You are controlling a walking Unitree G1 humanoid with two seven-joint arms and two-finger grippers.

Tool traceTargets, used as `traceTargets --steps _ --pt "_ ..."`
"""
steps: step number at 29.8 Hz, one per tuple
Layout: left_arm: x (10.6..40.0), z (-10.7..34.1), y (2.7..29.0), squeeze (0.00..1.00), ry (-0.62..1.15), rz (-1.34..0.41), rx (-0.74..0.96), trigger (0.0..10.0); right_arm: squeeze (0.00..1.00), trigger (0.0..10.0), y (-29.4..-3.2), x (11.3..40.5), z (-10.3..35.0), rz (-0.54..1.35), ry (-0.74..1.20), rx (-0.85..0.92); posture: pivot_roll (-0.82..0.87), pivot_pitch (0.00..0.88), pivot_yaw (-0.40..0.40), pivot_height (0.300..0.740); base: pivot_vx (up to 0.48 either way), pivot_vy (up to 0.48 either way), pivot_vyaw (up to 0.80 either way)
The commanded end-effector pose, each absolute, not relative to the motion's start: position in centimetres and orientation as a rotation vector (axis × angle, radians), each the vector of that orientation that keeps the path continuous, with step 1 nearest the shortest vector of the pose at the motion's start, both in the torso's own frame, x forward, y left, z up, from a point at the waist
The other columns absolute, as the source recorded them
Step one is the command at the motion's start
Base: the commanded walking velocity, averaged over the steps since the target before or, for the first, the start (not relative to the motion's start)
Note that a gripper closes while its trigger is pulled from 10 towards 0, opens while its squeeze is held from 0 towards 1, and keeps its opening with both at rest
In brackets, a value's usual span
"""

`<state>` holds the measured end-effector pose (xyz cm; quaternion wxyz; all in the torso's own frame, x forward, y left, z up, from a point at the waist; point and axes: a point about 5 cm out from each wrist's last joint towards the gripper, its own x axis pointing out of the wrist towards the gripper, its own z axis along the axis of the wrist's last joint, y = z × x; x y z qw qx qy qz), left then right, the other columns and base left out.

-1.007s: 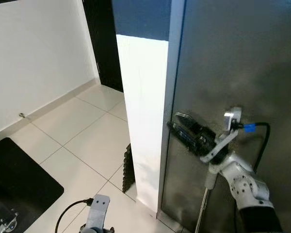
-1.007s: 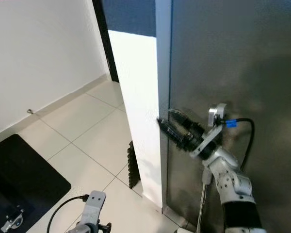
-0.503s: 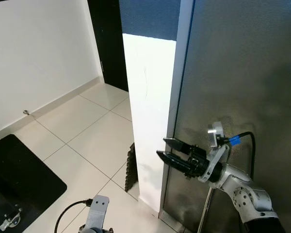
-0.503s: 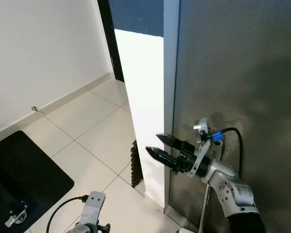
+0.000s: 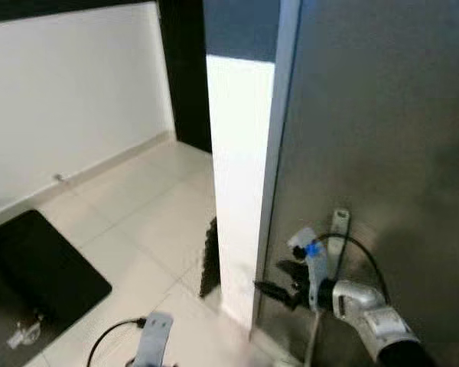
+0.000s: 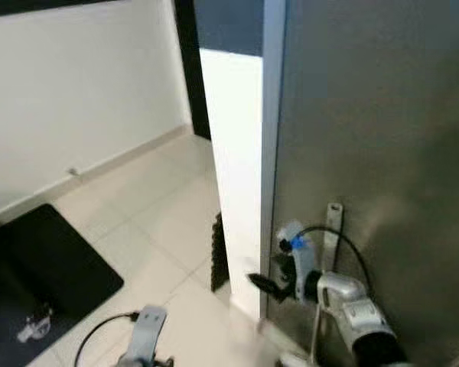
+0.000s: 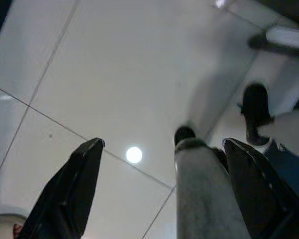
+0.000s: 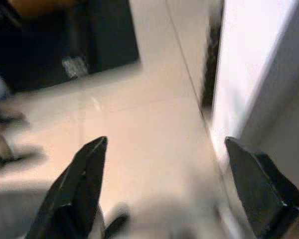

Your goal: Sweep floor

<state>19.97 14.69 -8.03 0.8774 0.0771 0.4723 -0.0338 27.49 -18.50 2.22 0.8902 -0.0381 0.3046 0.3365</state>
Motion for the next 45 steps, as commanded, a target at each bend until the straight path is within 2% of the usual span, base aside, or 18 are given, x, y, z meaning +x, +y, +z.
traceTargets --steps 1,6,7,8,10,12,13,16,21,31,41,45 --pt "20.0 -8.0 15.2 0.0 0.986 -0.063 0.185 10.0 0.0 10.0 -18.3 26.8 0.5 0.661 0.691 -0.141 -0.01 0.0 0.015 0.74 -0.285 0.0 0.0" --pt "20.0 -8.0 15.1 0.0 0.986 -0.061 0.181 10.0 0.0 10.0 -19.1 25.0 -2.2 0.538 0.807 -0.167 0.0 0.0 0.009 0.74 -0.285 0.0 0.0" --pt "20.0 -8.0 15.1 0.0 0.986 -0.06 0.179 10.0 0.0 10.0 -19.8 24.0 -3.5 0.448 0.862 -0.173 0.0 0.0 0.006 0.74 -0.289 0.0 0.0" --pt "20.0 -8.0 15.1 0.0 0.986 -0.06 0.179 10.0 0.0 10.0 -19.8 24.0 -3.5 0.448 0.862 -0.173 0.0 0.0 0.006 0.74 -0.289 0.0 0.0" --pt "20.0 -8.0 15.0 0.0 0.987 -0.061 0.177 10.0 0.0 10.0 -21.6 21.2 -5.8 0.24 0.973 -0.157 -0.01 0.0 0.005 0.74 -0.287 0.0 0.0" --pt "20.0 -8.0 15.0 0.0 0.987 -0.062 0.177 10.0 0.0 10.0 -22.1 20.1 -6.6 0.18 1.011 -0.158 0.0 0.0 0.004 0.74 -0.287 0.0 0.0" --pt "20.0 -8.0 15.0 0.0 0.987 -0.062 0.177 10.0 0.0 10.0 -22.1 20.1 -6.6 0.18 1.011 -0.158 0.0 0.0 0.004 0.74 -0.289 0.0 0.0" --pt "20.1 -8.0 14.9 0.0 0.987 -0.066 0.179 10.0 0.0 10.0 -22.4 16.9 -8.4 0.109 1.116 -0.153 -0.01 0.0 0.004 0.74 -0.287 0.0 0.0" --pt "20.1 -8.0 14.9 0.0 0.987 -0.071 0.18 10.0 0.0 10.0 -22.3 14.1 -9.6 0.095 1.21 -0.16 0.0 0.0 0.0 0.74 -0.287 0.0 0.0" --pt "20.0 -8.0 14.9 0.0 0.989 -0.074 0.183 10.0 0.0 10.0 -22.1 12.5 -10.2 0.114 1.254 -0.198 -0.01 0.0 0.002 0.74 -0.288 0.0 0.0" --pt "20.0 -8.0 14.9 0.0 0.987 -0.078 0.186 10.0 0.0 10.0 -23.5 11.9 -10.1 0.089 1.265 -0.236 -0.01 0.0 -0.001 0.74 -0.291 0.0 0.0" --pt "20.1 -8.0 14.9 0.0 0.986 -0.078 0.184 10.0 0.0 10.0 -23.1 12.3 -10.1 0.098 1.267 -0.246 -0.01 0.0 -0.002 0.74 -0.296 0.0 -0.8"
